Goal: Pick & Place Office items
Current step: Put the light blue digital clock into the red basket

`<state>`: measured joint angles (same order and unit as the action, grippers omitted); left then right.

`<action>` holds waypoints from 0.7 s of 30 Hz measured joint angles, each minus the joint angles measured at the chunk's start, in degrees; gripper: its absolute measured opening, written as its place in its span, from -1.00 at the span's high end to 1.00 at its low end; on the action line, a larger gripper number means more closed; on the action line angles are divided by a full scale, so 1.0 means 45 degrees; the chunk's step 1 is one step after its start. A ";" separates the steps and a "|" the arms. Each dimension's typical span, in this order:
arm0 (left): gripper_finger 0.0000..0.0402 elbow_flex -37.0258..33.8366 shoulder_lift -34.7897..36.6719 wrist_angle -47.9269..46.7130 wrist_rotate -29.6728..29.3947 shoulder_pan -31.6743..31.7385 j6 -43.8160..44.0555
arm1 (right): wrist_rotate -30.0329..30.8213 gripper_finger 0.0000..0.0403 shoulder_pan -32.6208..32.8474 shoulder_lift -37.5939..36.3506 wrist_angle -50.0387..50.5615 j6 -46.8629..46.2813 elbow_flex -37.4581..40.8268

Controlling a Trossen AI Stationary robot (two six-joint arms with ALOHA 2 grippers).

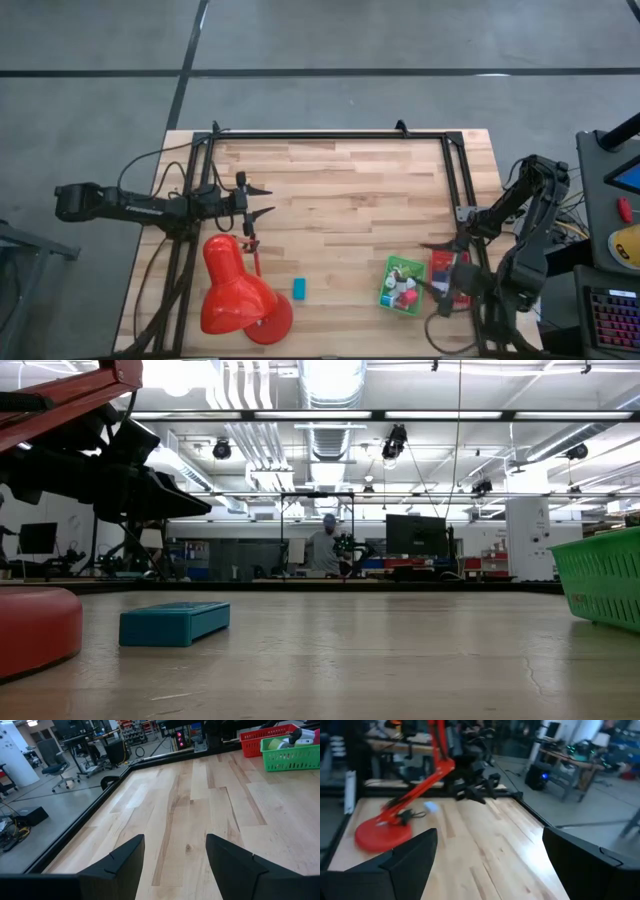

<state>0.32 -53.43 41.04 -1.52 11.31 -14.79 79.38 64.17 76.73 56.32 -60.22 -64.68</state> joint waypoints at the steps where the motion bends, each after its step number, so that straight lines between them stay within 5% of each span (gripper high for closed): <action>1: -0.09 0.0000 0.0000 0.0004 0.0000 0.0000 0.0005 | 0.0074 -0.78 -0.0161 0.0000 -0.0384 0.0058 0.0169; 12: -0.09 0.0000 0.0002 0.0004 0.0000 0.0005 0.0005 | 0.0064 -0.78 -0.2495 0.0000 -0.5799 -0.0282 0.2343; 21: -0.09 -0.0003 0.0000 0.0004 0.0002 0.0000 0.0003 | -0.2257 -0.78 -0.4443 0.0221 -0.9999 0.5169 0.3153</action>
<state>0.30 -53.43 41.06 -1.51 11.31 -14.77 69.22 44.18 77.72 11.33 -36.96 -50.50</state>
